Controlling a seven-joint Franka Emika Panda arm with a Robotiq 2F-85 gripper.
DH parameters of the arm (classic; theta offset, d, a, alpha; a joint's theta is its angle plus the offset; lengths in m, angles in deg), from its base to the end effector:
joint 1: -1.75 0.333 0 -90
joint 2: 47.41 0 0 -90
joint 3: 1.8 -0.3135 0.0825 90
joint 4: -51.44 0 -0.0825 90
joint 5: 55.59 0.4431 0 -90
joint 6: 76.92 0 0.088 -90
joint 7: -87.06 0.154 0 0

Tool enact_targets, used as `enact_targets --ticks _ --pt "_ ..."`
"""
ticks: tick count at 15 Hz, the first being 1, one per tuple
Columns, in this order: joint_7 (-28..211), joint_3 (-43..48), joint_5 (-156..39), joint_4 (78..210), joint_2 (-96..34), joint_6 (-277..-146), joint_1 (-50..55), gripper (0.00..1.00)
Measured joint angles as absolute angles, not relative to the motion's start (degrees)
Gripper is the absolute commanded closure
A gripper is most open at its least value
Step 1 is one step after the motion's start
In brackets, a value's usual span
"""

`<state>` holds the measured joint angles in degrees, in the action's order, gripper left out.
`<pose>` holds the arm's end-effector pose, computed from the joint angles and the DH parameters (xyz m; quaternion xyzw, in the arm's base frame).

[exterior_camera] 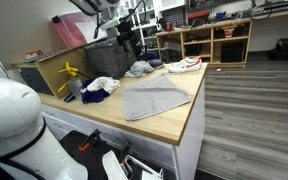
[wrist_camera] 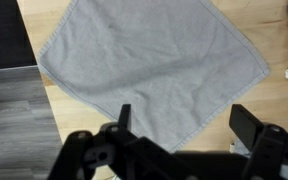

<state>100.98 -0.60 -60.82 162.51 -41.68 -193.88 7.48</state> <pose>0.6334 0.0414 0.3572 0.9973 -0.0612 0.0081 0.0410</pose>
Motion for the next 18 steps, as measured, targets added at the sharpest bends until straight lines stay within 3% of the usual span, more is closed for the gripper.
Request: enact_targets --ticks 15,18 --pt "92.42 -0.91 -59.82 160.88 -51.25 -181.92 4.55 0.00" --pt "91.50 -0.91 -56.06 158.17 -51.23 -174.62 4.36 0.00"
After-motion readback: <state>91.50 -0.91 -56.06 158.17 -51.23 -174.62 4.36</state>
